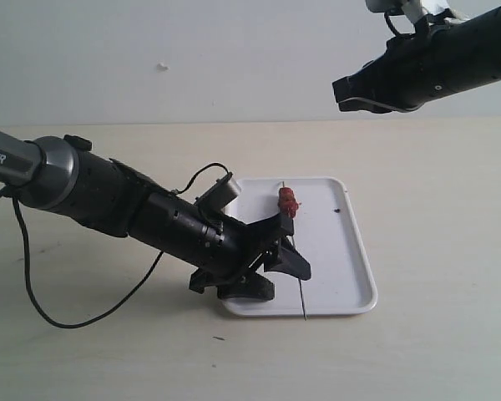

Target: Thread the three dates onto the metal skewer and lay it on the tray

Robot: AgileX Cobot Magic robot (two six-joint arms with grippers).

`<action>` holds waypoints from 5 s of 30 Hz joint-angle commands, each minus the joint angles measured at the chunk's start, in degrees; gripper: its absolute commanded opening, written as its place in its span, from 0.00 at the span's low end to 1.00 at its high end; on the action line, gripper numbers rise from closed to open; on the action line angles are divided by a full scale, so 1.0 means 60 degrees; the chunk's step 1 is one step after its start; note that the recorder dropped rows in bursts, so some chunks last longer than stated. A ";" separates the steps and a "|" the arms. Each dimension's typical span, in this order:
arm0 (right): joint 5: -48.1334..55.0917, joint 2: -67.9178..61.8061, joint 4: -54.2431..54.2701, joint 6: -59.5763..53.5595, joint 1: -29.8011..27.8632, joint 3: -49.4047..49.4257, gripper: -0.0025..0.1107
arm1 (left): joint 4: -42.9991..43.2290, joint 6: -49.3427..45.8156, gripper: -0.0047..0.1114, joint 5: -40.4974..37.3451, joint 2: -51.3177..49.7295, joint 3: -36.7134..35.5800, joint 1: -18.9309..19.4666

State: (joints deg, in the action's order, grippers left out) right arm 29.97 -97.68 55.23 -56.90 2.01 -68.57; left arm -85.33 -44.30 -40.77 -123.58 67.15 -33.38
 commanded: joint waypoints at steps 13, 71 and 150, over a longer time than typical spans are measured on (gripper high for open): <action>0.0107 0.0080 0.0002 -0.0081 -0.0012 0.0034 0.02 | -0.0059 -0.0105 0.42 -0.0147 0.0058 0.0047 0.0127; 0.0751 -0.0059 -0.0819 -0.0062 -0.0012 0.0034 0.02 | 0.0608 -0.1462 0.56 -0.1723 0.0247 0.0497 0.0938; 0.2128 -0.0059 -0.0289 0.1251 -0.0012 0.0049 0.02 | 1.3779 0.6749 0.04 0.6309 1.9564 -1.1098 0.1728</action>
State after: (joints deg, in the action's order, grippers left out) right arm 42.92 -98.13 52.95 -49.28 2.01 -68.48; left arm -2.98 -4.07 -1.19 -7.58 0.69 -23.18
